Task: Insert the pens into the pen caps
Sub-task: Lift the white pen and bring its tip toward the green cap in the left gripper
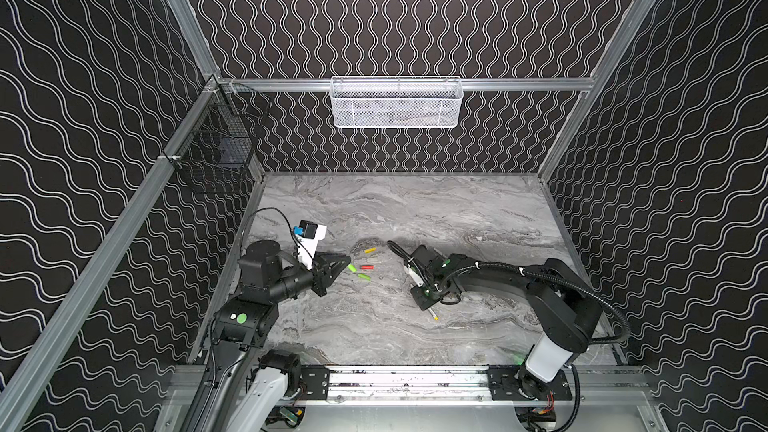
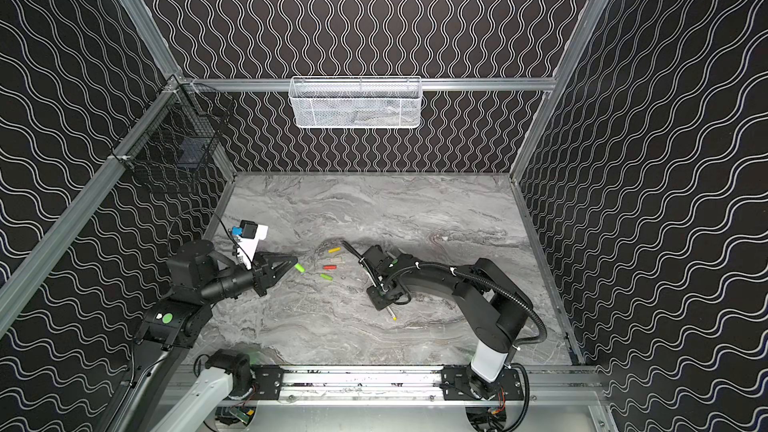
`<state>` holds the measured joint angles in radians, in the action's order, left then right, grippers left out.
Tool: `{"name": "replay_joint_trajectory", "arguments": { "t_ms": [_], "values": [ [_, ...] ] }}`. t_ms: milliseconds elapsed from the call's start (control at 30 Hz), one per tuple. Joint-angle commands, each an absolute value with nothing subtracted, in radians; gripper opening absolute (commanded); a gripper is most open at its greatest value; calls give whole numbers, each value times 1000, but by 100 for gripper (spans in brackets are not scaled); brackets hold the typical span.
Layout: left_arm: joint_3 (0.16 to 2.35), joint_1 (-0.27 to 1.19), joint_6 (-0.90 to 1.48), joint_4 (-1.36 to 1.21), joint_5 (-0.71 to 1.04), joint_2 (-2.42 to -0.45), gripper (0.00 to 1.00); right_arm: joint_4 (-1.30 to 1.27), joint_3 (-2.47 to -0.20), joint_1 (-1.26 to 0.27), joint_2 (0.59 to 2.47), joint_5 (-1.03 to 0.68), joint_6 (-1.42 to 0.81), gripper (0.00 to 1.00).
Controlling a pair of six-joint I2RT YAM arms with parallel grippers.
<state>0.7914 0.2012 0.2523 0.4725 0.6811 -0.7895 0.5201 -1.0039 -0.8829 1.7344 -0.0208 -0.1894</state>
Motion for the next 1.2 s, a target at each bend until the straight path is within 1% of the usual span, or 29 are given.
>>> {"name": "replay_joint_trajectory", "arguments": {
  "t_ms": [0, 133, 267, 433, 633, 833, 1167],
  "values": [
    [792, 201, 245, 448, 682, -789, 0, 546, -1025, -903, 1716, -114, -165, 3],
    [789, 201, 250, 441, 704, -778, 0, 482, -1003, -917, 1633, -185, -139, 2],
    [782, 201, 258, 412, 788, -791, 0, 420, -944, -926, 1537, -256, -112, 0],
    [758, 201, 298, 331, 921, -808, 0, 350, -885, -950, 1401, -361, -55, 0],
    [740, 201, 338, 271, 998, -840, 0, 272, -861, -987, 1270, -477, -29, 0],
    [714, 203, 391, 183, 1078, -853, 0, 217, -878, -1013, 1216, -491, -37, 0],
    [707, 231, 402, 164, 1104, -864, 0, 177, -902, -1024, 1179, -452, -37, 0]
  ]
}}
